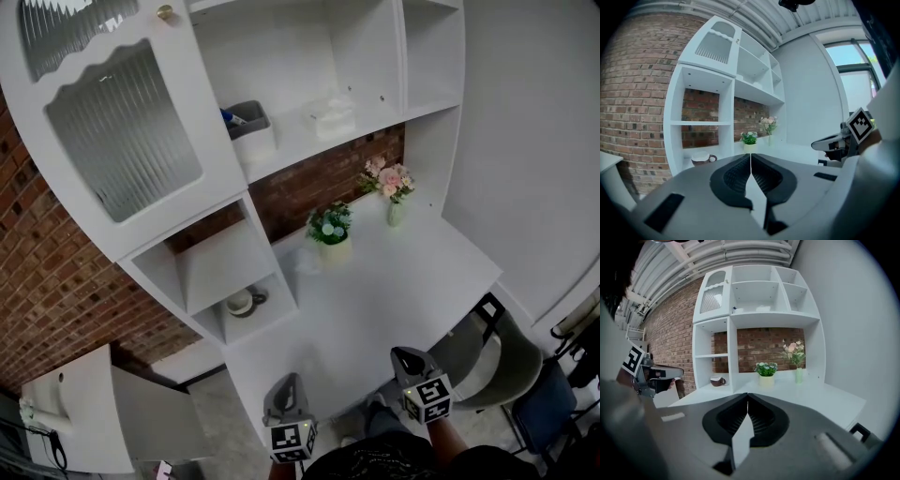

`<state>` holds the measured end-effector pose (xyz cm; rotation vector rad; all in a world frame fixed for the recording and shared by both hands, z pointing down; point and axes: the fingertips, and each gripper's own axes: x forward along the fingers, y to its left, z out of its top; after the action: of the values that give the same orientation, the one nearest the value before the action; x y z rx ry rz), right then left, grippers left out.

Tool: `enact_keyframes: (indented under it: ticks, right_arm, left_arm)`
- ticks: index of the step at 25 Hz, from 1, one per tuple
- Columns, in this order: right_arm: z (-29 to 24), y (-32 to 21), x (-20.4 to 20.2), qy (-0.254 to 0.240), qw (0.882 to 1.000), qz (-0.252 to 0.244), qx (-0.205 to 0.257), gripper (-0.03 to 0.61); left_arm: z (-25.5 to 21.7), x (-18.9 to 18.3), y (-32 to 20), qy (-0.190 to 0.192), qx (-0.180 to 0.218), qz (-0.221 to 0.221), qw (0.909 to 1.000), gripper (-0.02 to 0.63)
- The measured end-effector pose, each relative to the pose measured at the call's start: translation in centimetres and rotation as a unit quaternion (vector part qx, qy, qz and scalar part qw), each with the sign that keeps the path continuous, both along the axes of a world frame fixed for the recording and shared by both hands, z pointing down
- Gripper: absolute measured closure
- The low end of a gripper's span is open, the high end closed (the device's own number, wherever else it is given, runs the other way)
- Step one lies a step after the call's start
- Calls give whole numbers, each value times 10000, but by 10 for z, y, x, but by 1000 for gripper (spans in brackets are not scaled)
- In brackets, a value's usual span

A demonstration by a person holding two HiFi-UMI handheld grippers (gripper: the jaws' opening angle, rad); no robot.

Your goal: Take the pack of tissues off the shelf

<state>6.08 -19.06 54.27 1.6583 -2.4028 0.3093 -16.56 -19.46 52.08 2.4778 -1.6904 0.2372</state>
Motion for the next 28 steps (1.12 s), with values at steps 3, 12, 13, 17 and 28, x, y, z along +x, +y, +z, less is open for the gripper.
enact_keyframes:
  ticks: [3,12,13,17,28]
  right_arm:
    - [-2,-19,4,-8,10000,-48,-8,572]
    - [-11,-74,18,140,9995,-266,106,572]
    - [-16,-79,20,117,9995,-264,159,572]
    - [-46,-107,31,6,9987,-180,469,571]
    - [-143,-191,47,-259,9940,-22,1060,388]
  left_arm:
    - [-3,0,-14,74,-47,-131,9999,601]
    - [-11,10,-50,178,-69,-398,9990,601]
    - [-10,12,-52,169,-73,-396,9990,601]
    - [-7,22,-63,239,-46,-409,9989,601]
    - [-9,35,-84,88,3,-375,9993,601]
